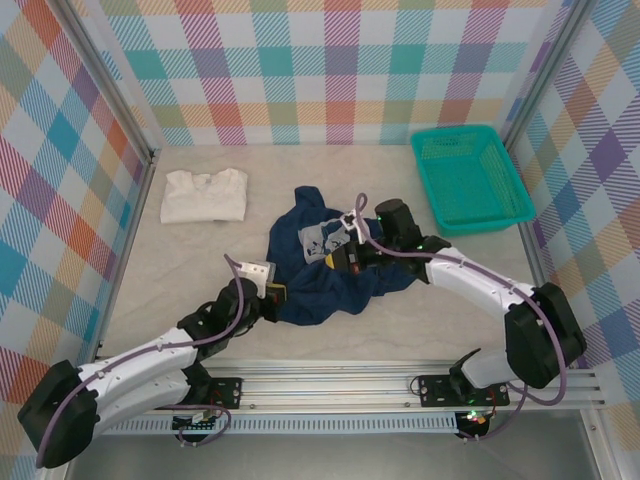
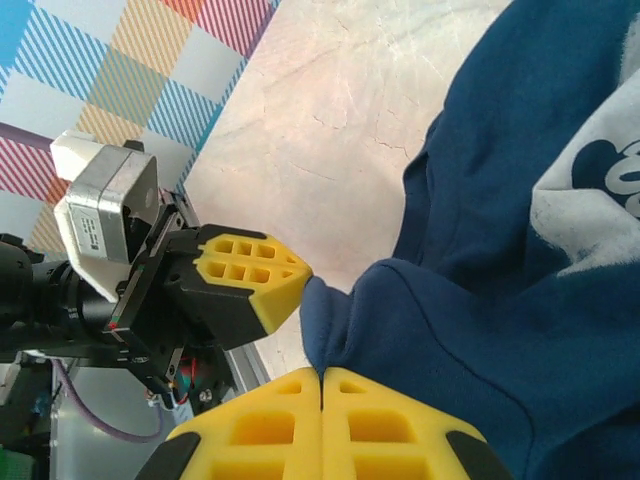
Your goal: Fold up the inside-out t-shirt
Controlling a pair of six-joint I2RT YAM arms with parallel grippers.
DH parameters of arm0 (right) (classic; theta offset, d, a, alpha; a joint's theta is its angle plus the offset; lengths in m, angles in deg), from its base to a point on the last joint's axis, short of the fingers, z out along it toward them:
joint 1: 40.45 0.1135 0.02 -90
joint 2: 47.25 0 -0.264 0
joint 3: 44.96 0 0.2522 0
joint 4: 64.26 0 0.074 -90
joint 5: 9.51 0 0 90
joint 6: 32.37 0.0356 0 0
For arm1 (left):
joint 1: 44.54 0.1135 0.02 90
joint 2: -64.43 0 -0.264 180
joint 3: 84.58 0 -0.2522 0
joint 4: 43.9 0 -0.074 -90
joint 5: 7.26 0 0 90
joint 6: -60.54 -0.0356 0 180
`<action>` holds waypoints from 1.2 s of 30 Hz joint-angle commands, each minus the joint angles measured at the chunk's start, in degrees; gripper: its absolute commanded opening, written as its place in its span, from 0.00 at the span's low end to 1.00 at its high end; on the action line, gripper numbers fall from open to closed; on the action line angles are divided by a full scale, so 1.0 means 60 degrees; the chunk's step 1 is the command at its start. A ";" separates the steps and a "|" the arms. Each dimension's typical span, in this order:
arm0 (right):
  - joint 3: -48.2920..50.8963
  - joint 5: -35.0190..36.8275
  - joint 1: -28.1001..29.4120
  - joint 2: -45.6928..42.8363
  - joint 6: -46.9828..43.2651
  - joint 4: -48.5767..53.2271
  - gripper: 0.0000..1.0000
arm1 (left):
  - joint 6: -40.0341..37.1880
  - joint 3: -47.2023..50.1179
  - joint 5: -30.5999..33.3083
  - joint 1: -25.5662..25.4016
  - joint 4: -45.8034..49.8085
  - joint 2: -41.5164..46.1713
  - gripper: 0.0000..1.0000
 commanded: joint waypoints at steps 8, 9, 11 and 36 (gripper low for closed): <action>0.0012 0.2010 -0.0733 0.1061 0.0187 0.2076 0.00 | -0.1084 -0.1519 -0.1776 0.0084 -0.0959 -0.2339 0.00; -0.0084 0.2565 -0.0749 0.1185 -0.0002 0.2282 0.00 | -0.1070 -0.1713 -0.1644 0.0096 -0.0872 -0.2631 0.00; -0.0307 0.3413 -0.0749 0.1502 -0.0342 0.2656 0.00 | -0.1070 -0.2077 -0.1594 0.0087 -0.0701 -0.3198 0.00; 0.0195 0.5162 0.1815 0.0657 -0.1958 0.1612 0.36 | -0.0963 -0.2467 -0.1612 0.0096 -0.0407 -0.4050 0.00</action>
